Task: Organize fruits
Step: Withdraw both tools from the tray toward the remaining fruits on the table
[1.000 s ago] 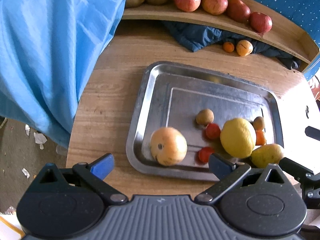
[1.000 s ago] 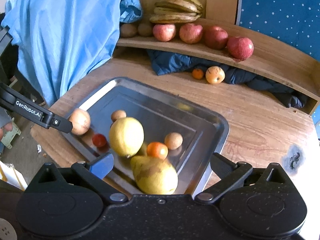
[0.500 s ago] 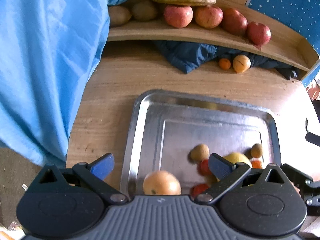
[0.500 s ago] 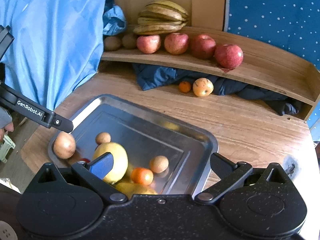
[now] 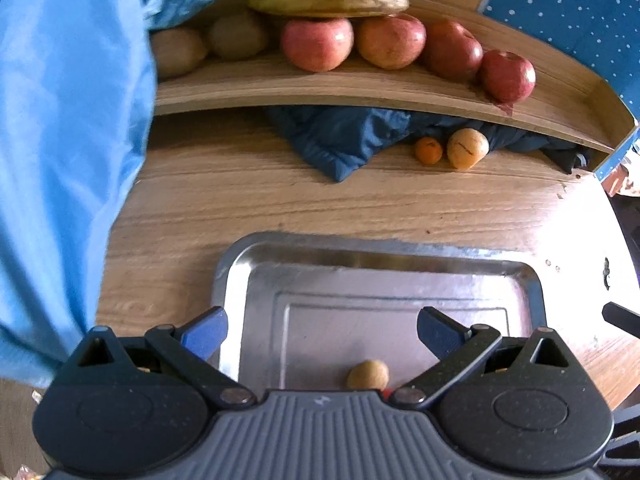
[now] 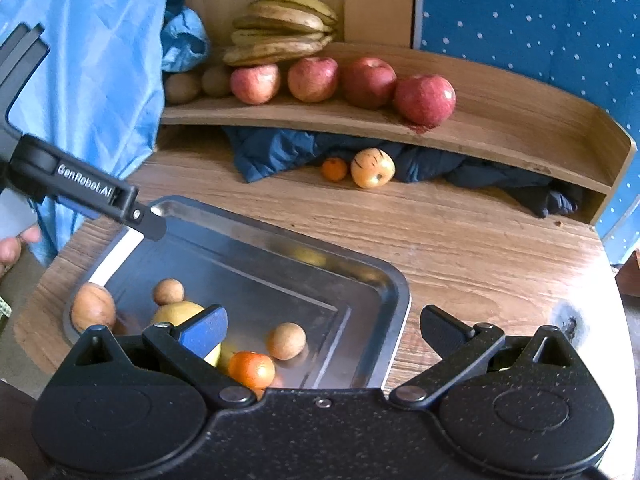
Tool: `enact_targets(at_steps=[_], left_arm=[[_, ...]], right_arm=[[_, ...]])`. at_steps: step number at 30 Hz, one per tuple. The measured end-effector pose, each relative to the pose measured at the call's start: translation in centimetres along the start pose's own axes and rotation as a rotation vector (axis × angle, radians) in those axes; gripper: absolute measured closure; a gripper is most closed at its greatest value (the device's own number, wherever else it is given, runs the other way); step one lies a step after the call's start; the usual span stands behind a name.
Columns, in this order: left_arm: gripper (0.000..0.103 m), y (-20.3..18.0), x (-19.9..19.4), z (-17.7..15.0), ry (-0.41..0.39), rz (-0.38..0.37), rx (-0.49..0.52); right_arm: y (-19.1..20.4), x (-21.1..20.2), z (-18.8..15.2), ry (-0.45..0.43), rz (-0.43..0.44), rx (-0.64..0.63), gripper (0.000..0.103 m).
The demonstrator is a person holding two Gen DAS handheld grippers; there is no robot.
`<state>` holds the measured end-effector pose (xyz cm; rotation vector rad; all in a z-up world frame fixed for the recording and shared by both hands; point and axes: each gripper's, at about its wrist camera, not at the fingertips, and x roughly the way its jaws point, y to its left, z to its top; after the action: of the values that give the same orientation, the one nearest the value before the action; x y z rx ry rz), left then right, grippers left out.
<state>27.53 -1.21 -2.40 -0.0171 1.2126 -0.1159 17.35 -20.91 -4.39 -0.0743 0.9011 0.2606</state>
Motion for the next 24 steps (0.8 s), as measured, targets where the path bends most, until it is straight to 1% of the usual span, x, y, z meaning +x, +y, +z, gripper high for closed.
enact_targets(at_steps=[5, 12, 24], left_arm=[[0.001, -1.0, 1.2, 1.6, 0.004, -0.022, 0.028], [0.001, -1.9, 2.8, 4.3, -0.007, -0.053, 0.030], [0.001, -3.2, 5.9, 7.7, 0.014, -0.108, 0.036]], right_arm=[[-0.4, 0.7, 0.6, 0.010, -0.029, 0.014, 0.001], [-1.4, 2.1, 2.3, -0.002, -0.073, 0.024, 0.001], [-2.7, 4.7, 5.4, -0.018, -0.146, -0.004, 0.001]])
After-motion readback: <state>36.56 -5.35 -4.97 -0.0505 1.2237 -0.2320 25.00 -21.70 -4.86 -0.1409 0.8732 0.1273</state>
